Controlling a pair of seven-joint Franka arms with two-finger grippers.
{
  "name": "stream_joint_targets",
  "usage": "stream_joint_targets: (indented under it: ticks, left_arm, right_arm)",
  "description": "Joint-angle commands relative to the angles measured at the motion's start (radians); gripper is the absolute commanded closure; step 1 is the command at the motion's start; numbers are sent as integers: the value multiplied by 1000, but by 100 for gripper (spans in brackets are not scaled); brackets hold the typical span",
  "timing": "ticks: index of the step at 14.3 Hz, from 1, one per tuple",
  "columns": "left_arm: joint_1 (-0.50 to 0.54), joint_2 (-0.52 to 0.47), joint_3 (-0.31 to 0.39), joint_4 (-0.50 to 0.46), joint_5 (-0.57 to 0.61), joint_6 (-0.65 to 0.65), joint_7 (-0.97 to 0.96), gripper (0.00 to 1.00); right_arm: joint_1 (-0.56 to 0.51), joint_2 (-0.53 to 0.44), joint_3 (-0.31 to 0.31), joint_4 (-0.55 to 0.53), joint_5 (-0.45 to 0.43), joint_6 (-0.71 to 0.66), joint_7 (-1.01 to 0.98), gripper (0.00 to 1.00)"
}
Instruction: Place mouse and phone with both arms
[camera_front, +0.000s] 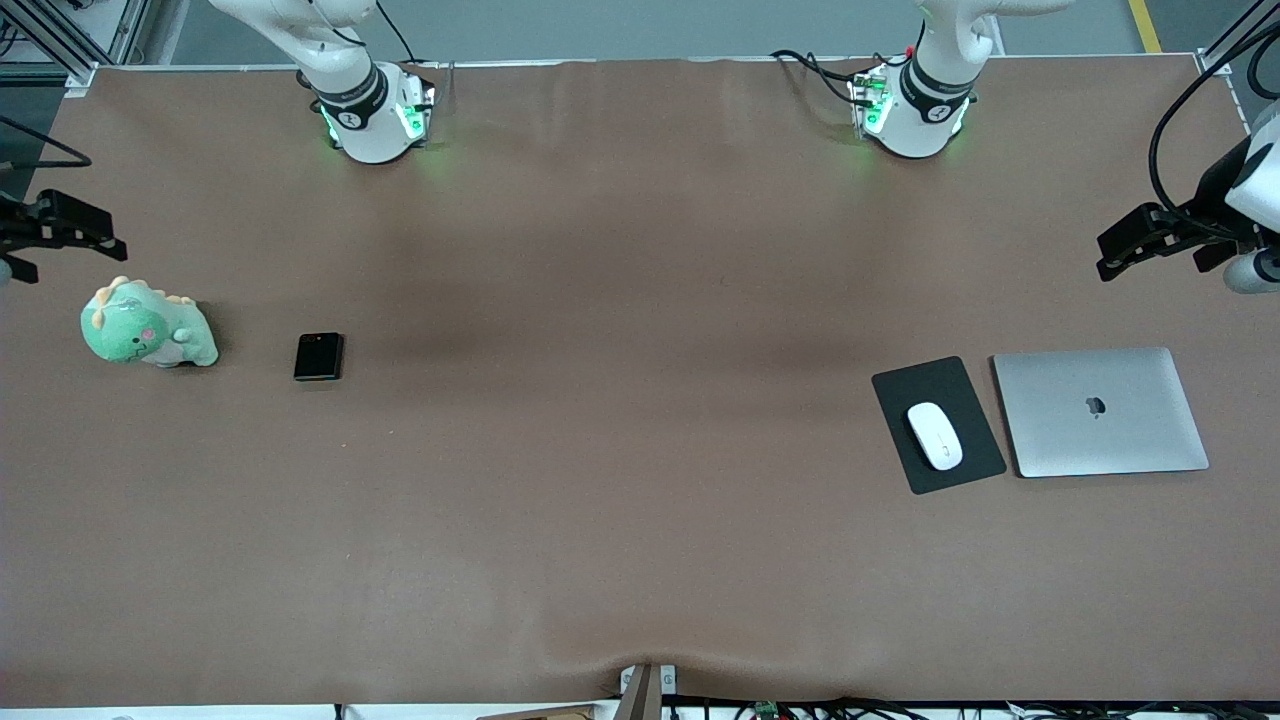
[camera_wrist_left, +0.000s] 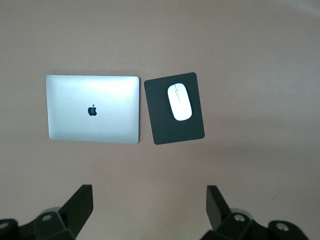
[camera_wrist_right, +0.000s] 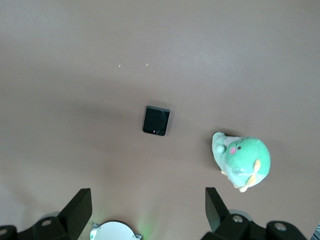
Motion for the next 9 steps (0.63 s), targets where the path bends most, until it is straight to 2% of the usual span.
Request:
stream_joint_targets:
  ticks: [1,9]
  left_arm:
    - [2,0,-5,23,-12,-33,3,0]
    - [2,-3,-8,23,-21,-50,6,0]
  right_arm:
    - [1,-107,12,-150,-1,61,8,0]
    - [40,-121,13,-164,-1,71,14,0]
